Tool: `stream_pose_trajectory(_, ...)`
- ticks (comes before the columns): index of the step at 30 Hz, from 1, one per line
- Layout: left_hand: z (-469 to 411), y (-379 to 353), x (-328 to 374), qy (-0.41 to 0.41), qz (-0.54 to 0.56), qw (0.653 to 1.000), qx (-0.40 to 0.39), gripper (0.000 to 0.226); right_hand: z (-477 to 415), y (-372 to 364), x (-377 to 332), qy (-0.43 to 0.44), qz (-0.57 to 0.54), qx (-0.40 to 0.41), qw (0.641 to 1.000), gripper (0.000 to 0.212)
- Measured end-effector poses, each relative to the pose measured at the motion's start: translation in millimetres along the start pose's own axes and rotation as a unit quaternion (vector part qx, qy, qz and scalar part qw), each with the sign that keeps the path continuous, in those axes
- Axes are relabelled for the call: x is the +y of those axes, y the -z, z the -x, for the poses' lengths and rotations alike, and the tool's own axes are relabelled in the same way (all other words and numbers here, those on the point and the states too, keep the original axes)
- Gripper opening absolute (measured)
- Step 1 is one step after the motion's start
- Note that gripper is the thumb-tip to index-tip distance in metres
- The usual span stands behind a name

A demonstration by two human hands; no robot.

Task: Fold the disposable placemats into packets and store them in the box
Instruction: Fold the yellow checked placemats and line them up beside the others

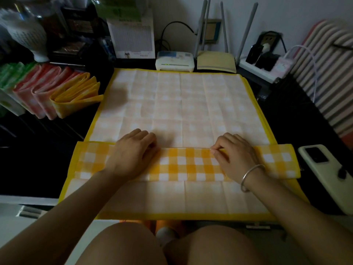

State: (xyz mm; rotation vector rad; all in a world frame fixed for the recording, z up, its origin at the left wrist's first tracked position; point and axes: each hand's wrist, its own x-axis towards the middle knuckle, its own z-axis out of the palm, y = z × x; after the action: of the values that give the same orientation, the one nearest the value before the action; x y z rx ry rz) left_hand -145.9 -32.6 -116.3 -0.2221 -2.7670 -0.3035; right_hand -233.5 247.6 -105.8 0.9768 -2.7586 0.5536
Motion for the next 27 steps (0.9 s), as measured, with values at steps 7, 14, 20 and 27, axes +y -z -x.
stream_pose_trajectory(7, 4, -4, 0, 0.023, -0.005, 0.999, 0.025, 0.028, -3, -1, -7, 0.008, 0.055, -0.004, 0.998, 0.012)
stream_pose_trajectory(14, 5, -5, 1, 0.038, 0.002, 0.998, 0.040, 0.025, -4, -10, -46, -0.025, 0.034, -0.142, 0.989, 0.063)
stream_pose_trajectory(20, 0, 3, 8, 0.034, -0.093, 0.995, 0.010, 0.021, 2, -23, -46, -0.022, 0.124, -0.192, 0.973, 0.064)
stream_pose_trajectory(27, -4, -16, 59, -0.013, -0.049, 0.994, -0.098, 0.064, 3, -28, -48, -0.024, 0.143, -0.167, 0.975, 0.066)
